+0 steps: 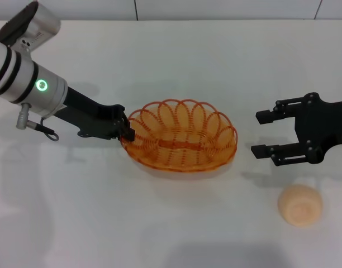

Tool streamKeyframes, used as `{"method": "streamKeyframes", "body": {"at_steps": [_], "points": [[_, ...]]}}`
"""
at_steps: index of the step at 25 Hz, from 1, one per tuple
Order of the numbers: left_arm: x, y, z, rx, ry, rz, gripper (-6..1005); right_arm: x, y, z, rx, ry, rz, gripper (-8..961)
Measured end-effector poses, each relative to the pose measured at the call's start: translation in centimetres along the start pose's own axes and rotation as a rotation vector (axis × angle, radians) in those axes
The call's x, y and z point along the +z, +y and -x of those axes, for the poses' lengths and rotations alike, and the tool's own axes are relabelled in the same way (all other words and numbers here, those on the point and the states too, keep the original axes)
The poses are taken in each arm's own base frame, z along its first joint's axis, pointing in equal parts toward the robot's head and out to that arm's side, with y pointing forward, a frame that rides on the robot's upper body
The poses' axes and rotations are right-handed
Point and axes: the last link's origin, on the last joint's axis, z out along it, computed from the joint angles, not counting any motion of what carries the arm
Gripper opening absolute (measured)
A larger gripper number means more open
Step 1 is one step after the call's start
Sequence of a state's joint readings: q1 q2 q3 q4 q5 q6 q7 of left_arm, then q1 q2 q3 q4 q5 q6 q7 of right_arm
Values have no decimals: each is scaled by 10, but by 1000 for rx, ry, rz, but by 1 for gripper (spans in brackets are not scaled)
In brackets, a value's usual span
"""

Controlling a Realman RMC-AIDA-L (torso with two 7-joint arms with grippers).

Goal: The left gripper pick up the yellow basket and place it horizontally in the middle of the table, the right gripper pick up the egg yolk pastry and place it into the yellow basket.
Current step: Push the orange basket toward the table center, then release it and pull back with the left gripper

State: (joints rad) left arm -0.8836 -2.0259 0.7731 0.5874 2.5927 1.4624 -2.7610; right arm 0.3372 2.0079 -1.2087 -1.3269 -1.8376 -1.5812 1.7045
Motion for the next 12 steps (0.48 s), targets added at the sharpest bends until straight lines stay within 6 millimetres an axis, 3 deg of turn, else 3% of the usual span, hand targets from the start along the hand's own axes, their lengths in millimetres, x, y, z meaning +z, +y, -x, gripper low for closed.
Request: {"method": "streamKeyframes", "body": {"at_steps": [12], "points": [[6, 3, 1, 3, -3, 6, 188, -1, 2, -2, 6, 2, 4, 664]]}}
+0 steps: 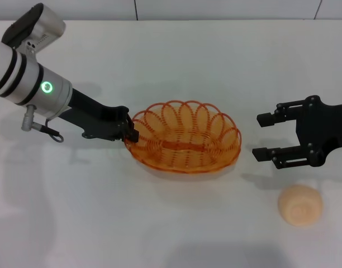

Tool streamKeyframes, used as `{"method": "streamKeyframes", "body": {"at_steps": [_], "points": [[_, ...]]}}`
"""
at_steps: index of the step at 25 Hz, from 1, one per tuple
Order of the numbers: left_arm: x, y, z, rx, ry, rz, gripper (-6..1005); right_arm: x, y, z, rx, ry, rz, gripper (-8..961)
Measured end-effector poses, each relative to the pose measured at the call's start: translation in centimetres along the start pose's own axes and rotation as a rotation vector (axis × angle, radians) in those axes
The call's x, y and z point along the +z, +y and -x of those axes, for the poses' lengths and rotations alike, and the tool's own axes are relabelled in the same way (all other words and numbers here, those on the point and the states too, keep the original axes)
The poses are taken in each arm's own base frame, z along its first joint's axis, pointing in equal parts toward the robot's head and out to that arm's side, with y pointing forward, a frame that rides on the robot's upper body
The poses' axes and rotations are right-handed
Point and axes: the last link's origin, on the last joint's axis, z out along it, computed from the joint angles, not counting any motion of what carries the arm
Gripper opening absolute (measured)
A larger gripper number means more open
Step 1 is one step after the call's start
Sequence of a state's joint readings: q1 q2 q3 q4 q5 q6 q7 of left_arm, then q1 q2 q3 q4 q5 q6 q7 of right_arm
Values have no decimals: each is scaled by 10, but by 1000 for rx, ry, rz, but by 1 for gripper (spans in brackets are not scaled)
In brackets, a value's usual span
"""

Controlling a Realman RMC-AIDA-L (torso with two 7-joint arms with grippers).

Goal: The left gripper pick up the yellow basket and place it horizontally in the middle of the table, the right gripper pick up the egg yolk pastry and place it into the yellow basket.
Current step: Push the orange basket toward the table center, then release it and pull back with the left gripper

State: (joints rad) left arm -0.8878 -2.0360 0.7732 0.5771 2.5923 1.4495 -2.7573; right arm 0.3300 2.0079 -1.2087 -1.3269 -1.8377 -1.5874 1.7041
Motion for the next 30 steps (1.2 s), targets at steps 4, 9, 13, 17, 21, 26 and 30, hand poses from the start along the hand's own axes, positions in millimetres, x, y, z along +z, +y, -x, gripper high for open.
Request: {"method": "streamKeyframes", "body": {"at_steps": [4, 9, 13, 17, 21, 26, 30], "points": [[1, -1, 2, -4, -4, 2, 195, 0, 0, 0, -5, 0, 3, 664], [4, 0, 4, -7, -9, 9, 204, 0, 1, 0, -7, -1, 4, 664], [6, 1, 5, -7, -15, 15, 211, 0, 1, 0, -8, -1, 4, 664], [7, 3, 6, -6, -12, 27, 218, 0, 1, 0, -9, -1, 4, 664], [6, 1, 7, -8, 4, 62, 261, 0, 1, 0, -8, -1, 4, 664], [0, -2, 7, -13, 20, 92, 449, 0, 1, 0, -7, -1, 4, 663], [-7, 0, 5, 12, 35, 118, 573, 0, 1, 0, -7, -1, 3, 663]]}}
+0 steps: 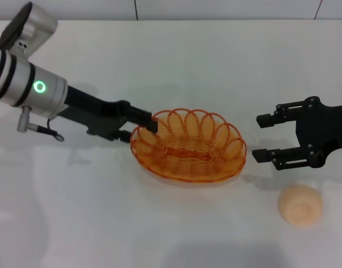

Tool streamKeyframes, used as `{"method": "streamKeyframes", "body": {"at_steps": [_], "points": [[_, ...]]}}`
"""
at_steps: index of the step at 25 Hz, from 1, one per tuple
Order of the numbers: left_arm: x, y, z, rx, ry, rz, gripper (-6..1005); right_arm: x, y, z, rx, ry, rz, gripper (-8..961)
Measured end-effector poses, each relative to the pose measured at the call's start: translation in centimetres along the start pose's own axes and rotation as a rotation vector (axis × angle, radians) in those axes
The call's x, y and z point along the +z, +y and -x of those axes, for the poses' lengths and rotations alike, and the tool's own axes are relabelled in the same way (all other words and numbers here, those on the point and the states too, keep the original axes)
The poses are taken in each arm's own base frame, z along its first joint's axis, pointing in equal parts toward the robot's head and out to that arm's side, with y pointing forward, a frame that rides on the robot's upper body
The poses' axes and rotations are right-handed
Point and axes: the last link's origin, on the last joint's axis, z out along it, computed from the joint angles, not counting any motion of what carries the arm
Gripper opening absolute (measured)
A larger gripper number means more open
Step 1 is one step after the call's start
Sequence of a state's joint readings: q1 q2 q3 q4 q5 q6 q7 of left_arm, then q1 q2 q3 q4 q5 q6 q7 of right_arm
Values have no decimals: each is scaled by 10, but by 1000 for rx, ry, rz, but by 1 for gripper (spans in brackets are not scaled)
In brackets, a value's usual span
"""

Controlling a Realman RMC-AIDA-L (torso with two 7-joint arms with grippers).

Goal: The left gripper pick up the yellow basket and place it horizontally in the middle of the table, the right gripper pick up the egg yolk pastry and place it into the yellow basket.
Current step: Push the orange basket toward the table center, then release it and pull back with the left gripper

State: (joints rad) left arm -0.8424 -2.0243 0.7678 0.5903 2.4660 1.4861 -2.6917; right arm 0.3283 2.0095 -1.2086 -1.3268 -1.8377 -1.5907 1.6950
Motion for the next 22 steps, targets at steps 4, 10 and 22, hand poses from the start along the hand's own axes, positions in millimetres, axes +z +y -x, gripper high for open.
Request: {"method": "streamKeyframes", "body": {"at_steps": [4, 10, 22], "points": [[-10, 9, -9, 82, 42, 39, 696, -1, -1, 0, 4, -2, -4, 663], [-19, 14, -20, 215, 119, 42, 881, -3, -1, -1, 12, -5, -10, 663], [-39, 15, -33, 659, 223, -12, 877, -3, -2, -9, 79, 60, -22, 662]]}}
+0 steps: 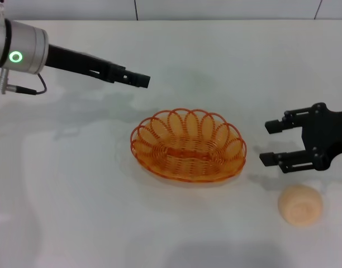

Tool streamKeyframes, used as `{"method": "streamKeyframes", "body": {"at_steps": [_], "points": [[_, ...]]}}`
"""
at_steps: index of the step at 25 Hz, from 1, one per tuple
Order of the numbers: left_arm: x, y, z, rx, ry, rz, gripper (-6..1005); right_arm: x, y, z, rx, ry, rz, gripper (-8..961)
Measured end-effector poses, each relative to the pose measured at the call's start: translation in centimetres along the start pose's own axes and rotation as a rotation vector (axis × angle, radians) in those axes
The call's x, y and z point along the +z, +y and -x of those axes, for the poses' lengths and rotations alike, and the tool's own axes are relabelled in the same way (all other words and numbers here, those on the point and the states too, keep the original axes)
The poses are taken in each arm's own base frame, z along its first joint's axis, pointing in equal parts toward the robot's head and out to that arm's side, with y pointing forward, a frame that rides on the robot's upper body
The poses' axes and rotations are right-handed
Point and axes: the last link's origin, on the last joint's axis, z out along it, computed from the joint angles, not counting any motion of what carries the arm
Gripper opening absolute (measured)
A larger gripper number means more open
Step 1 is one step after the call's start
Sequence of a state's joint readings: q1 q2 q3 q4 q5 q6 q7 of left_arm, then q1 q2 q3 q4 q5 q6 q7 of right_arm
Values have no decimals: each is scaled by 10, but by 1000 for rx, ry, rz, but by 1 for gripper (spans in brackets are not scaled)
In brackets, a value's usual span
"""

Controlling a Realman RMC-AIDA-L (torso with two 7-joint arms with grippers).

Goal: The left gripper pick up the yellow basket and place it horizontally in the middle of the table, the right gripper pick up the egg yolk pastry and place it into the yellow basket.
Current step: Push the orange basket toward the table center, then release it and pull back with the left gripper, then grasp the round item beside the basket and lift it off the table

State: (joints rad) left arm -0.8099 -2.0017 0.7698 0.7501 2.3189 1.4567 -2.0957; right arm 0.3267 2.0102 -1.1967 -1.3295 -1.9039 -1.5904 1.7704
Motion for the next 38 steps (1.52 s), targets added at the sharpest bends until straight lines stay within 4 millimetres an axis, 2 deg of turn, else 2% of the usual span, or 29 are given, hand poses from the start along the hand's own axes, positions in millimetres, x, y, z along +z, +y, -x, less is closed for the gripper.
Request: {"method": "streamKeyframes", "body": {"at_steps": [8, 12, 18, 27, 38], "points": [[-8, 14, 11, 251, -115, 78, 875, -2, 0, -5, 43, 133, -26, 662], [-13, 18, 17, 317, -150, 78, 875, -2, 2, -4, 49, 189, -23, 659], [-15, 20, 24, 352, -159, 98, 875, -2, 7, -7, 88, 246, -8, 640], [-15, 25, 25, 370, -168, 125, 875, -1, 10, -19, 130, 352, -14, 612], [-12, 28, 25, 366, -165, 137, 875, 2, 8, -31, 154, 395, -24, 578]]}}
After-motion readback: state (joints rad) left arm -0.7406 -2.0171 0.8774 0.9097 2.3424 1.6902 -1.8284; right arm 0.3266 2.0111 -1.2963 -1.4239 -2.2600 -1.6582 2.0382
